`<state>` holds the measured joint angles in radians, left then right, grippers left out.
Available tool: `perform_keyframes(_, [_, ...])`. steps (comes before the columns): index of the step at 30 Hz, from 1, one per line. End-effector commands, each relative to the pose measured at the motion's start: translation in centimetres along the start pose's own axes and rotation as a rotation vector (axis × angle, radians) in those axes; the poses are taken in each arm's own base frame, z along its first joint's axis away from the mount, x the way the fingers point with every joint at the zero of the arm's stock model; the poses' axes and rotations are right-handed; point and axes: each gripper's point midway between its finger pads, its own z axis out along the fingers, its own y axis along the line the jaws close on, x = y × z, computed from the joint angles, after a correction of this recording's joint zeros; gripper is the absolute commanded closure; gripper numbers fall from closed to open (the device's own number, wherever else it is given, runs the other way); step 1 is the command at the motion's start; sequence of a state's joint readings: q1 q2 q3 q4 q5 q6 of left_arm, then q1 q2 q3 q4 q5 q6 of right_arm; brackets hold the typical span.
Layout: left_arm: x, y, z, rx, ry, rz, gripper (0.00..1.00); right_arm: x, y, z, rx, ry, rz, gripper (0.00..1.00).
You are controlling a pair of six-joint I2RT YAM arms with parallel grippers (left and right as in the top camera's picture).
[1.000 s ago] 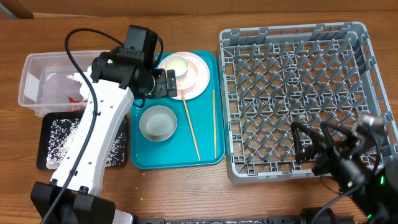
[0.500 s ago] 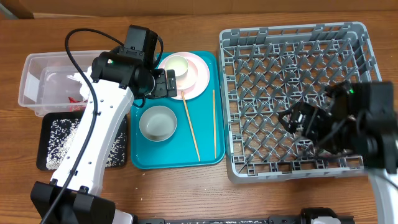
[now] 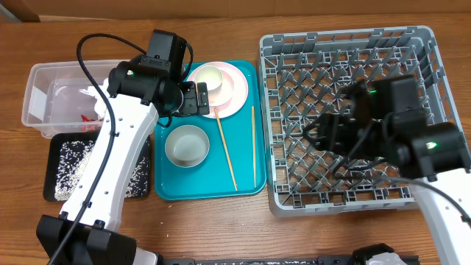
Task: Sort waste into correct bins and load items into the dishwasher
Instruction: 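Reach the right gripper to a chopstick on the teal tray and grasp it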
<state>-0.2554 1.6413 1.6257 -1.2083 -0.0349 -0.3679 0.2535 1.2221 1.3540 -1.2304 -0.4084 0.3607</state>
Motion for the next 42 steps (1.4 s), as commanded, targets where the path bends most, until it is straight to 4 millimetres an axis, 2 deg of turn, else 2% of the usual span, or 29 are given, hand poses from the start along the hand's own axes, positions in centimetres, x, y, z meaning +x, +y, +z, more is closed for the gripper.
perform_keyframes(1, [-0.4,-0.1,-0.1,-0.002,-0.010,-0.005,0.00,-0.2,1.8,0.4,0.061,-0.063,-0.096,0.35])
perform_keyframes(3, [-0.4,-0.1,-0.1,-0.002,-0.010,-0.005,0.00,-0.2,3.2,1.3,0.069,-0.090,-0.174,0.36])
perform_keyframes(7, [-0.4,-0.1,-0.1,-0.001,-0.011,-0.005,0.00,0.6,7.0,4.0,0.040,-0.128,-0.324,0.47])
perform_keyframes(10, [-0.4,-0.1,-0.1,-0.002,-0.010,-0.005,0.00,1.0,8.2,5.9,0.060,-0.128,-0.378,0.51])
perform_keyframes(13, [-0.4,-0.1,-0.1,-0.001,-0.011,-0.005,0.00,1.5,8.3,8.5,0.115,-0.105,-0.410,0.51])
perform_keyframes(17, [-0.5,-0.1,-0.1,-0.003,-0.013,-0.005,0.00,1.6,7.3,12.5,0.188,-0.052,-0.418,0.51])
perform_keyframes(24, [-0.6,-0.1,-0.1,-0.002,-0.020,-0.006,0.00,1.3,6.6,18.7,0.211,-0.008,-0.416,0.51])
perform_keyframes(26, [-1.4,0.1,-0.2,-0.015,-0.052,0.003,0.00,1.3,6.4,20.2,0.217,-0.001,-0.415,0.51])
perform_keyframes(29, [-2.4,2.0,-0.5,-0.102,-0.098,-0.005,0.00,1.6,5.9,22.6,0.221,0.025,-0.413,0.51])
perform_keyframes(33, [-3.0,5.2,-0.8,-0.183,-0.117,-0.098,0.00,2.3,5.9,24.4,0.197,0.058,-0.410,0.52])
perform_keyframes(37, [-3.6,9.2,-1.0,-0.227,-0.121,-0.232,0.00,2.2,5.7,25.6,0.195,0.054,-0.412,0.53])
perform_keyframes(42, [-3.4,14.4,-1.4,-0.266,-0.107,-0.389,0.00,2.2,5.5,26.6,0.197,0.057,-0.411,0.56])
